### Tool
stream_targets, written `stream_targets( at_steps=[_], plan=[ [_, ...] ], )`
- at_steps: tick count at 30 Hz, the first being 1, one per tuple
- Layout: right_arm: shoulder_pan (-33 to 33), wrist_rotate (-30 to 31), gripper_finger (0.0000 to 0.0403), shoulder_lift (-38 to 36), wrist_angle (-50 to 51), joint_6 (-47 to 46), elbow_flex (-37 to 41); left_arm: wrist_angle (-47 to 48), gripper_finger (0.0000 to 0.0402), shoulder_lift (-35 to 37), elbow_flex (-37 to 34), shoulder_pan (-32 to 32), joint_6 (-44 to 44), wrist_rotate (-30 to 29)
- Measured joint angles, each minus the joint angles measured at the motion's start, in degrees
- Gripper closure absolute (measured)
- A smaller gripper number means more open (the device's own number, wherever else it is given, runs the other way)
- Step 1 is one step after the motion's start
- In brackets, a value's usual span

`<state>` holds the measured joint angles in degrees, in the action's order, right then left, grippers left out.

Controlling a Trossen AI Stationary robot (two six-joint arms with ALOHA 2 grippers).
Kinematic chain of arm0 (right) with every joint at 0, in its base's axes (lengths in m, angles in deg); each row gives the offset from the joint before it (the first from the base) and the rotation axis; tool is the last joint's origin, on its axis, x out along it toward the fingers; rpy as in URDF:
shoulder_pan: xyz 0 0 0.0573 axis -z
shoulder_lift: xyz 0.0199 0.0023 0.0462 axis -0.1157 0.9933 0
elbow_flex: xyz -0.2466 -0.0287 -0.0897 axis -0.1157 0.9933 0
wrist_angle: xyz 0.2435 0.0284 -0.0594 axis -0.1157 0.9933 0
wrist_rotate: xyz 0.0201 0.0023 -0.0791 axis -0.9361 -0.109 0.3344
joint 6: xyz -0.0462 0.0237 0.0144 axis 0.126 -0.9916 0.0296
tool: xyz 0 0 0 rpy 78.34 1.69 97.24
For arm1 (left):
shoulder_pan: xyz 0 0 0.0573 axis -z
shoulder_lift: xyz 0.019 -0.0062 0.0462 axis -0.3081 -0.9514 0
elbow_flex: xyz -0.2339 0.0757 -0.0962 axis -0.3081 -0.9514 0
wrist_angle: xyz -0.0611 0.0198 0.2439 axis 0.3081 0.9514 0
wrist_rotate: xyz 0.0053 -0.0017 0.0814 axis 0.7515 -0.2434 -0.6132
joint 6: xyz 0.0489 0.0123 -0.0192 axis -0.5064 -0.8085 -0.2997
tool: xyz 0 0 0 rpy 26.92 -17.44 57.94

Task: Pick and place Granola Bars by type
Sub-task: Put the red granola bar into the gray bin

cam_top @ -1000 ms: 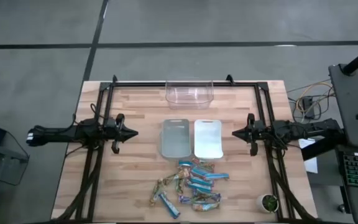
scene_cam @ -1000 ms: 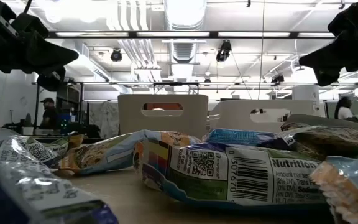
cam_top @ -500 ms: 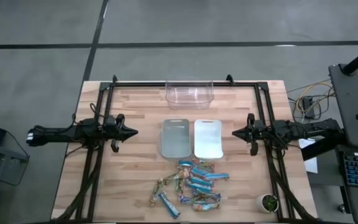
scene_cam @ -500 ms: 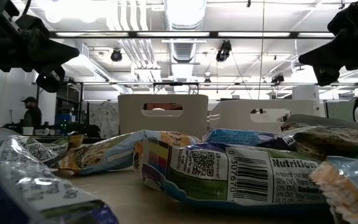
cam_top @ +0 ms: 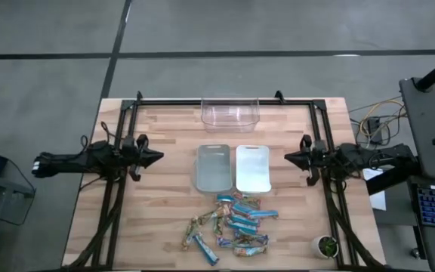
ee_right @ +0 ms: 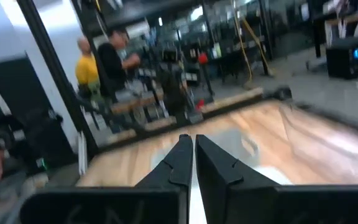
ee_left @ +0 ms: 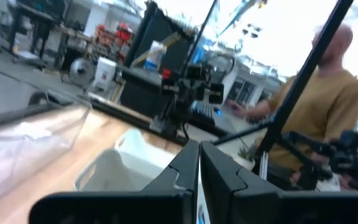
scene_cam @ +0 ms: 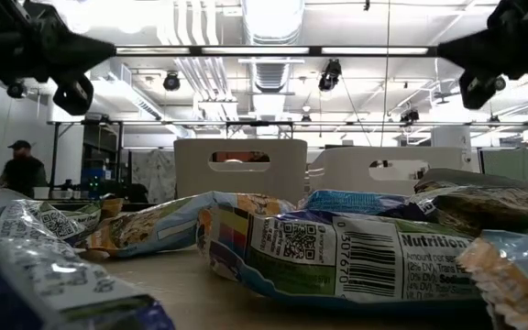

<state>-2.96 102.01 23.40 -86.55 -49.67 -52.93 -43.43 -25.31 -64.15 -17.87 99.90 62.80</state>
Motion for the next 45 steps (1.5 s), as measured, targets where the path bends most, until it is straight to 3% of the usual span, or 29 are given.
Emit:
stream_targets(
  at_steps=[11, 15, 22, 32, 45],
  plan=[
    [0.00, 1.83, 0.0390, -0.02, -21.50, -1.28, 0.00, -1.97, 0.0401, -1.74, 9.92, 0.00, 0.05, -5.78],
    [0.00, 2.46, 0.0390, -0.02, -24.85, -3.67, -0.54, -1.97, 0.0401, -4.06, 14.85, 0.00, 0.07, -5.88],
    [0.00, 2.45, 0.0390, 3.50, -20.71, -3.23, -8.14, -1.86, 0.0401, -11.22, 23.59, 0.00, -0.63, -2.99],
    [0.00, 2.03, 0.0390, 17.35, 0.24, -0.84, -27.86, 5.66, 0.0401, -22.56, 32.96, 0.02, -3.65, 0.02],
    [-0.02, -6.61, 0.0390, 34.65, 12.47, 3.03, -47.94, 7.39, 0.0401, -30.76, 41.62, 0.02, -6.53, 8.90]
  ],
)
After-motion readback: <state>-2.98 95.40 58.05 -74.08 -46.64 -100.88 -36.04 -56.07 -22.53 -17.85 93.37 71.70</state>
